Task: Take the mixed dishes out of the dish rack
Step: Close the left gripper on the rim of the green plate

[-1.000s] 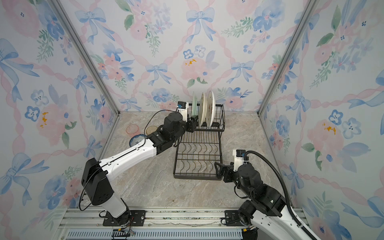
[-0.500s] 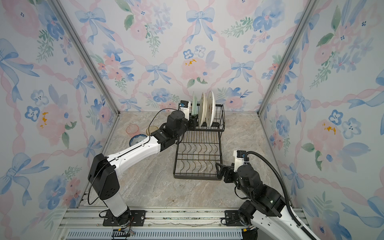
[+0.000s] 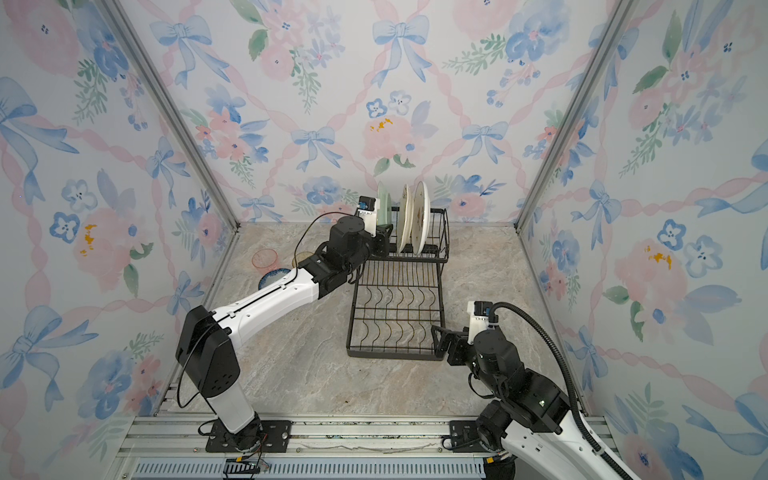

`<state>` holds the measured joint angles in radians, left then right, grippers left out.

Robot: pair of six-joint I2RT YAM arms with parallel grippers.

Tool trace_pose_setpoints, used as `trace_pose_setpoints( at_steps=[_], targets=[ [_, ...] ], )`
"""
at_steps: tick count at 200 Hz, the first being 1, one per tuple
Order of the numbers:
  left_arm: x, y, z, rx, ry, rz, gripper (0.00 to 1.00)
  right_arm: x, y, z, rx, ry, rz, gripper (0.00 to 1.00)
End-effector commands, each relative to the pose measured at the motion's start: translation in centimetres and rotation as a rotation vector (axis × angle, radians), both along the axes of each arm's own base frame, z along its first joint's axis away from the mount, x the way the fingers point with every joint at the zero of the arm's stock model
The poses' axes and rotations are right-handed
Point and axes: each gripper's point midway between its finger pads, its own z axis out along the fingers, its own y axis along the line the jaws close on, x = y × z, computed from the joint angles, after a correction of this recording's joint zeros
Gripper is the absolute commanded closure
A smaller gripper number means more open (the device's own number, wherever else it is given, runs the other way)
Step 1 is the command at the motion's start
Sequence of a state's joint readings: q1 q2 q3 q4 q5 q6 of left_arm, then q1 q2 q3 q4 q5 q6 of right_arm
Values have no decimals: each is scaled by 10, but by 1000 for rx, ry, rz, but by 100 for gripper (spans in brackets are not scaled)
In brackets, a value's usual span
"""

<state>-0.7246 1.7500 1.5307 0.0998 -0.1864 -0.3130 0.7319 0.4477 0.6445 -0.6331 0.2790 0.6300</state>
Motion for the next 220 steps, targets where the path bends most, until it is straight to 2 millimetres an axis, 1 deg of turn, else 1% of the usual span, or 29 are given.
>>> trace_pose_setpoints(
  at_steps=[1,23,37,47,67,91,99,146,189,220],
  targets=[
    [7,-5,10,8,-42,-29,82,4,-4,-8,-8,19,-37,3],
    [8,-9,13,15,-50,-44,91,5,-3,-10,-7,21,-37,3],
    [8,-10,16,21,-54,-47,91,5,-2,-11,-7,23,-38,3],
    [9,-10,16,28,-56,-47,94,6,-3,-11,-8,22,-39,3],
    [10,-11,18,38,-59,-46,97,5,-3,-12,-8,22,-38,3],
    [9,-9,26,36,-73,-44,98,4,-5,-12,-7,19,-40,3],
    [8,-8,28,33,-76,-43,100,3,-6,-13,-10,19,-43,3],
    [2,-6,44,23,-103,-46,100,3,-7,-15,-11,18,-47,3],
    [-5,-8,59,18,-121,-59,100,5,-5,-17,-6,21,-47,3],
    [-8,-6,70,10,-141,-61,100,6,-2,-17,5,20,-46,3]
  ],
)
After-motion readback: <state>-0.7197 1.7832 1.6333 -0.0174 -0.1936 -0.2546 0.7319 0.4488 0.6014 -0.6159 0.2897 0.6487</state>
